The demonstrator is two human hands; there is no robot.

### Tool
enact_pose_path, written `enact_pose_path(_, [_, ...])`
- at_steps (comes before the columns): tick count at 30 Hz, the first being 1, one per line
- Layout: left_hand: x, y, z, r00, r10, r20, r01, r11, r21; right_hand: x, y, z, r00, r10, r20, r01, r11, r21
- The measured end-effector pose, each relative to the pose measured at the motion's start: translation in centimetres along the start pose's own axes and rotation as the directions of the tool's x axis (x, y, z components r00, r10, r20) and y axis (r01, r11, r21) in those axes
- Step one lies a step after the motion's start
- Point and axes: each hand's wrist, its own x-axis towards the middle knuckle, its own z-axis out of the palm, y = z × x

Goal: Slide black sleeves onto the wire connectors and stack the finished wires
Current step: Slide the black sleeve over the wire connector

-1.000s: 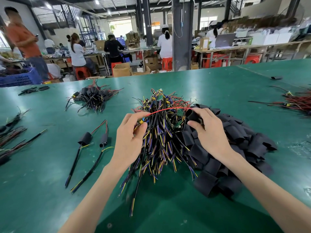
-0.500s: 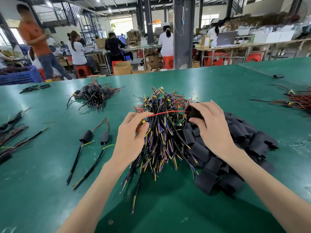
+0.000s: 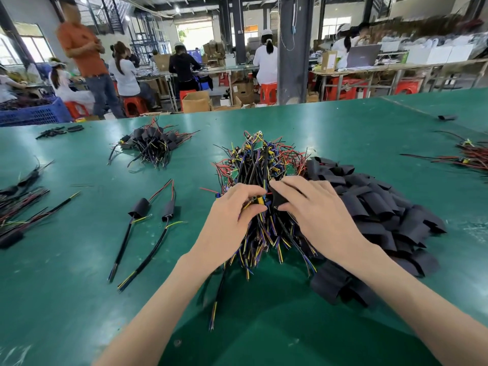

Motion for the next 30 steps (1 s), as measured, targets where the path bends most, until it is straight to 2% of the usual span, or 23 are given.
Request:
enact_pose_path(3, [0.0, 0.1, 0.0, 0.999, 0.035, -0.04, -0.034, 0.999, 0.039, -0.1, 0.4, 0.1, 0.998, -0.031, 0.062, 0.029, 0.999, 0.022])
enact_pose_path(5, [0.0, 0.1, -0.1, 0.998, 0.007, -0.065, -0.005, 1.0, 0.031, 0.0, 0.6, 0.0, 0.996, -0.047, 0.081, 0.044, 0.998, 0.039])
enact_pose_path(9, [0.0, 0.5, -0.2, 0.991, -0.114, -0.065, 0.108, 0.99, -0.088, 0.0, 0.4, -0.2, 0.995, -0.068, 0.076, 0.06, 0.993, 0.097])
enact_pose_path(12, [0.0, 0.6, -0.2, 0.984, -0.155, -0.089, 0.14, 0.978, -0.152, 0.1, 0.0, -0.4, 0.996, -0.034, 0.087, 0.018, 0.983, 0.181])
enact_pose_path(18, [-0.1, 1.0, 0.0, 0.972, -0.236, -0.02, 0.223, 0.94, -0.26, 0.1, 0.0, -0.5, 0.993, -0.005, 0.116, -0.023, 0.97, 0.24])
enact_pose_path(24, [0.0, 0.8, -0.1, 0.956, -0.293, -0.009, 0.282, 0.926, -0.25, -0.1, -0.5, -0.4, 0.99, -0.091, 0.105, 0.061, 0.964, 0.259])
enact_pose_path(27, [0.1, 0.7, 0.0, 0.944, -0.325, 0.055, 0.326, 0.896, -0.302, -0.2, -0.6, -0.2, 0.993, -0.068, 0.097, 0.039, 0.963, 0.268])
enact_pose_path(30, [0.4, 0.5, -0.4, 0.946, -0.322, 0.031, 0.318, 0.909, -0.268, -0.3, -0.5, 0.0, 0.999, -0.019, 0.048, 0.005, 0.962, 0.273])
